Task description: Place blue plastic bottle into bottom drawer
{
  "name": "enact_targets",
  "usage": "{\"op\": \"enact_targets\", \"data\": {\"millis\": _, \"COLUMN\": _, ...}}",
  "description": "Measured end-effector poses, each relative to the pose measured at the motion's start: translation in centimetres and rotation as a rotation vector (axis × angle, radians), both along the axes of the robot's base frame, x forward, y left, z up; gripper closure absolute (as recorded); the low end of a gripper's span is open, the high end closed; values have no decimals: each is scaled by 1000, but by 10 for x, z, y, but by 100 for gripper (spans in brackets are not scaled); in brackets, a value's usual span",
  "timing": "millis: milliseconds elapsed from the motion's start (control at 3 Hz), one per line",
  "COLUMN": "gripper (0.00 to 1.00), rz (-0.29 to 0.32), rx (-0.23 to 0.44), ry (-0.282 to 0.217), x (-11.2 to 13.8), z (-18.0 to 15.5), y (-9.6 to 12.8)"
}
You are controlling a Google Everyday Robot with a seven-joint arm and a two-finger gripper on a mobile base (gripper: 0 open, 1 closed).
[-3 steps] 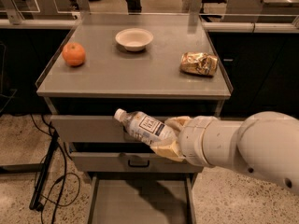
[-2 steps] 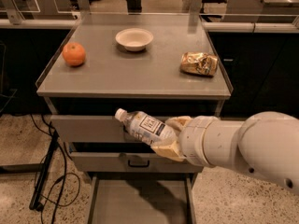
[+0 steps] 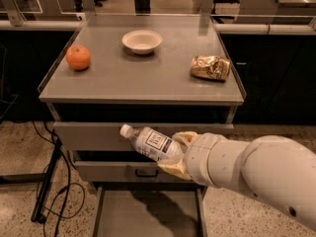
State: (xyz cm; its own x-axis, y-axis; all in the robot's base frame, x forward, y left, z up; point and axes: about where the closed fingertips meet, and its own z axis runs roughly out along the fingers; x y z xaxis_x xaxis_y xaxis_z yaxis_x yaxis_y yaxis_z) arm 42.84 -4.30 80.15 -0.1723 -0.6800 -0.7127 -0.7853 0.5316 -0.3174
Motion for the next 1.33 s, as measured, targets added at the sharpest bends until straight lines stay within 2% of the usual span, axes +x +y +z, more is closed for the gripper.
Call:
{"op": "enact_targets", "data": {"millis": 333, "gripper": 100, "rz": 23, "rx": -16, "ry": -20, "x": -3, "z": -34, "y": 6}}
{"op": "enact_targets", "data": {"millis": 667, "gripper": 100, "rz": 58, "rx": 6, "ry": -24, "x": 5, "z": -68, "y": 8}}
{"op": "enact_targets", "data": {"millis": 1000, "gripper": 100, "rz": 82, "rx": 70, "ry": 12, "x": 10, "z": -108, "y": 6}}
{"op": "enact_targets", "data": {"millis": 1333, "gripper": 100, "rz": 90, "rx": 166, "ry": 65, "x": 15, "z": -156, "y": -4}}
